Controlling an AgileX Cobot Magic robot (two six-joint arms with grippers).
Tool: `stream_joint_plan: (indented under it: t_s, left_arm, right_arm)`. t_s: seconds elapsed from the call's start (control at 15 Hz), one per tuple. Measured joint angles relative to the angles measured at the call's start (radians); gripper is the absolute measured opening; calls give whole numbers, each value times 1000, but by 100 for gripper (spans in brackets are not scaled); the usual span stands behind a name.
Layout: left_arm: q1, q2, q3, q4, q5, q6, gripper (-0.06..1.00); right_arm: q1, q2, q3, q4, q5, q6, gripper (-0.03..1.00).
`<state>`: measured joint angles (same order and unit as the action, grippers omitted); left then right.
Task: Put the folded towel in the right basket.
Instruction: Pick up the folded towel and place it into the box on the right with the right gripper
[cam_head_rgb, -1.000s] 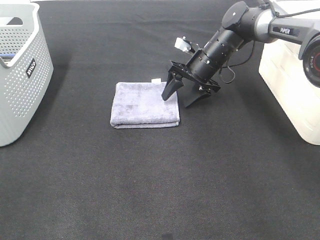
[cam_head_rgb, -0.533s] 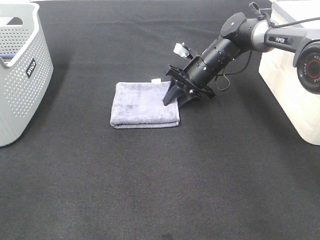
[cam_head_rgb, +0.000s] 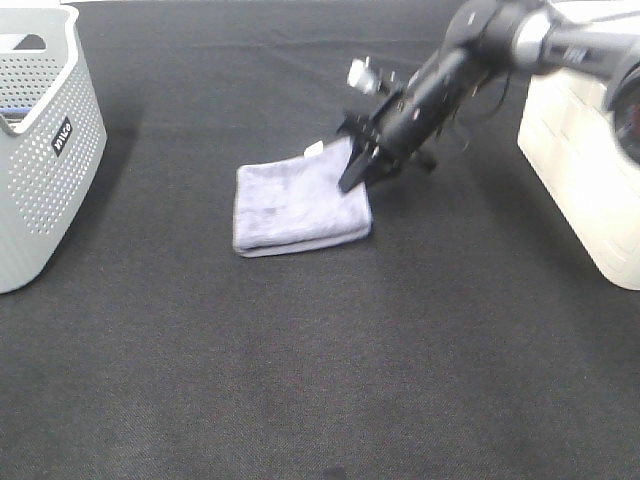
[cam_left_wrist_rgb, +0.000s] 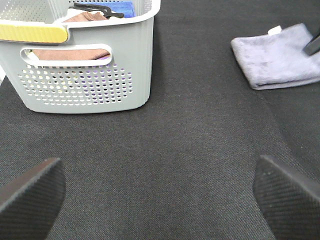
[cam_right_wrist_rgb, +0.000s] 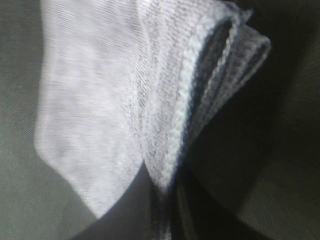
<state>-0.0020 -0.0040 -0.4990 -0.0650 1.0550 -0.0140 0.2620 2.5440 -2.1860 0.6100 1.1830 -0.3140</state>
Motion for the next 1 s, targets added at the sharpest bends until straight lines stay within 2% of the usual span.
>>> stream_joint_plan:
  t_s: [0.33, 0.4, 0.8, 0.93, 1.0]
  left_arm:
    - [0, 0, 0, 0, 0, 0, 97]
    - [0, 0, 0, 0, 0, 0, 97]
    - [0, 0, 0, 0, 0, 0, 97]
    - [0, 0, 0, 0, 0, 0, 97]
    - [0, 0, 0, 0, 0, 0, 97]
  right_arm:
    - [0, -219, 0, -167, 20, 19, 5]
    - [0, -219, 0, -167, 20, 19, 5]
    - [0, -504, 0, -548, 38, 143, 5]
    - [-6, -572, 0, -639, 39, 187, 5]
    - [-23, -606, 0, -651, 39, 202, 5]
